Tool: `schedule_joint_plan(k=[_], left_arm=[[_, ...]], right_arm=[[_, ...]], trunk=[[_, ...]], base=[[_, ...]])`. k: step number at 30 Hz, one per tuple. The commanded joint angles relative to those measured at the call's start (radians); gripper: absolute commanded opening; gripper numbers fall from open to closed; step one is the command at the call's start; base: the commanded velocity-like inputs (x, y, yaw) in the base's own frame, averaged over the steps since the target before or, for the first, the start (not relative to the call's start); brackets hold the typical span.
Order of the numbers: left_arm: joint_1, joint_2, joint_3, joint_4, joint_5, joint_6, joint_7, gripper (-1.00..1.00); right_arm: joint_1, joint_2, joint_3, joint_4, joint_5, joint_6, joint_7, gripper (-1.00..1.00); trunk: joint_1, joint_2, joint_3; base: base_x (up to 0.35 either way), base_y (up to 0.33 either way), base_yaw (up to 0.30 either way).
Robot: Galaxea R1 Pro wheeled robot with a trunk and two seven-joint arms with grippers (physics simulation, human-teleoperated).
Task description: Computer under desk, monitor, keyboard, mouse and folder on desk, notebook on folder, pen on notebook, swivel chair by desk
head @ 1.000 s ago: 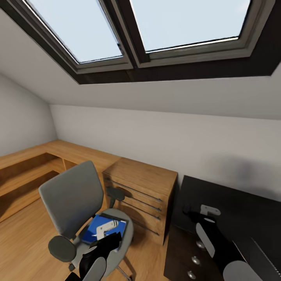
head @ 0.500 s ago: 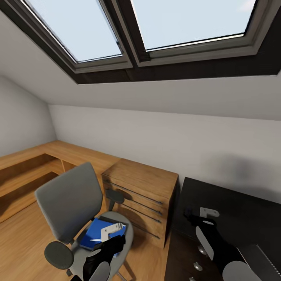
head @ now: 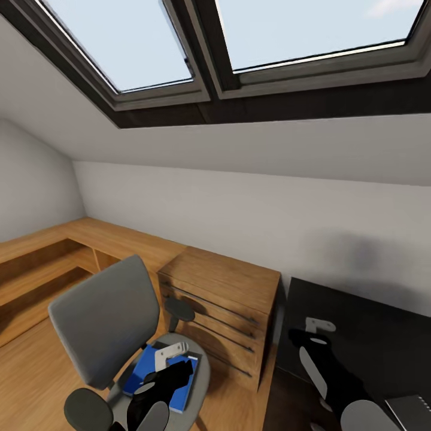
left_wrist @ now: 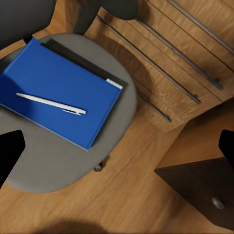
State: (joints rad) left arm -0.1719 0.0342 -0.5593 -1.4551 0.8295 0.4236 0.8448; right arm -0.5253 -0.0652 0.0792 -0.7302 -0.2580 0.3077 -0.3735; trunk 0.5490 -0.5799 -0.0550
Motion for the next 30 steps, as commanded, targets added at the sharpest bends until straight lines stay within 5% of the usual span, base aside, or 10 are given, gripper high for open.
schedule_joint_plan(k=[1, 11, 30], left_arm=[[-0.001, 0.001, -0.002, -0.001, 0.004, 0.003, 0.008, 1.0], [-0.001, 0.001, -0.002, -0.001, 0.005, 0.003, 0.008, 1.0], [-0.001, 0.001, -0.002, -0.001, 0.005, 0.003, 0.008, 1.0]], right_arm=[[-0.001, -0.001, 0.007, -0.003, -0.009, 0.004, -0.009, 1.0], [-0.001, 0.001, 0.039, -0.007, -0.009, 0.003, -0.011, 1.0], [-0.001, 0.0, 0.039, -0.008, -0.009, 0.002, -0.013, 1.0]], trunk=[[0.001, -0.002, -0.002], [0.001, -0.002, -0.002], [0.001, -0.002, -0.002]], base=[[0.01, 0.008, 0.0], [0.002, 0.002, 0.0], [0.008, 0.0, 0.0]])
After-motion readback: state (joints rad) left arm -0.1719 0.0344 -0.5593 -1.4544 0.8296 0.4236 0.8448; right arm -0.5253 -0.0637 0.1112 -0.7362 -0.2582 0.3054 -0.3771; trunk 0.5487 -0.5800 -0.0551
